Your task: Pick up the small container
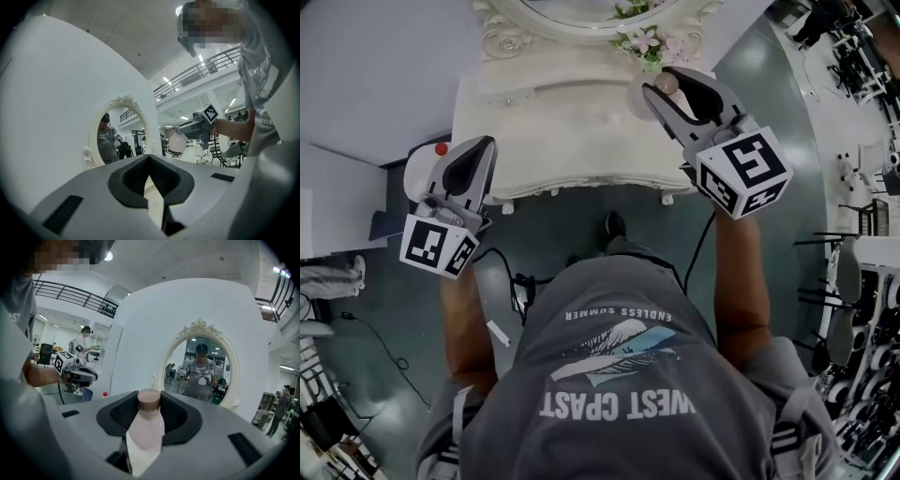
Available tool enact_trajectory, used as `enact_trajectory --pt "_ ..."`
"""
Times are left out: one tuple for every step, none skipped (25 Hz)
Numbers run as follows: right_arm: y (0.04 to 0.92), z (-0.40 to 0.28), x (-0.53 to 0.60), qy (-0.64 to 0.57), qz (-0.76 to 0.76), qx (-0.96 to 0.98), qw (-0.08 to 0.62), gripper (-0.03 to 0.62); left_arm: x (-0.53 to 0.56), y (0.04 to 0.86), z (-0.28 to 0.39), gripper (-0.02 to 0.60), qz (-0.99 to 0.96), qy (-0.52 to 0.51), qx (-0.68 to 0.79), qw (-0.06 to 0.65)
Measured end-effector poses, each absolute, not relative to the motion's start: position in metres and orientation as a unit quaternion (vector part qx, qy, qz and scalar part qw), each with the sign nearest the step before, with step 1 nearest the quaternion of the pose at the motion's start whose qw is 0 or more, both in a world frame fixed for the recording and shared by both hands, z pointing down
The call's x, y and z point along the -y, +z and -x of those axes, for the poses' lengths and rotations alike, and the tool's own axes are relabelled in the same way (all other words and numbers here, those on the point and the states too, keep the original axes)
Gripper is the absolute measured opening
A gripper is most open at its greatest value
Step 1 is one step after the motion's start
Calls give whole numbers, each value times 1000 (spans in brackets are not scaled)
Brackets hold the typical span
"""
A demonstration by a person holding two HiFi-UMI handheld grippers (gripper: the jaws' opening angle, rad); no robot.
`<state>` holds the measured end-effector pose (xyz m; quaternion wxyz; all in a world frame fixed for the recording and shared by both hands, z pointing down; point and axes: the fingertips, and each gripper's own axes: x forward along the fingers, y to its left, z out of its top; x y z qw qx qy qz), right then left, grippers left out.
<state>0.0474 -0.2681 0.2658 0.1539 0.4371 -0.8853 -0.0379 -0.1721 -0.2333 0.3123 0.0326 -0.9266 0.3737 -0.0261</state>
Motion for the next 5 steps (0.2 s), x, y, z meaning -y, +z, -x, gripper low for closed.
enact_trajectory --pt "267 -48 268 -37 -437 885 154 164 233 313 172 17 926 -26 -374 32" --pt "268 -48 268 -37 -437 885 155 164 233 314 173 17 926 -27 -375 32" --pt "268 -48 268 -37 -438 885 156 164 234 314 173 17 926 -27 -375 31" --pt "269 -47 269 -36 -438 885 156 164 234 315 174 17 926 -27 -375 31" --pt "270 -47 270 -36 -438 885 157 165 235 315 175 17 926 -27 -375 31"
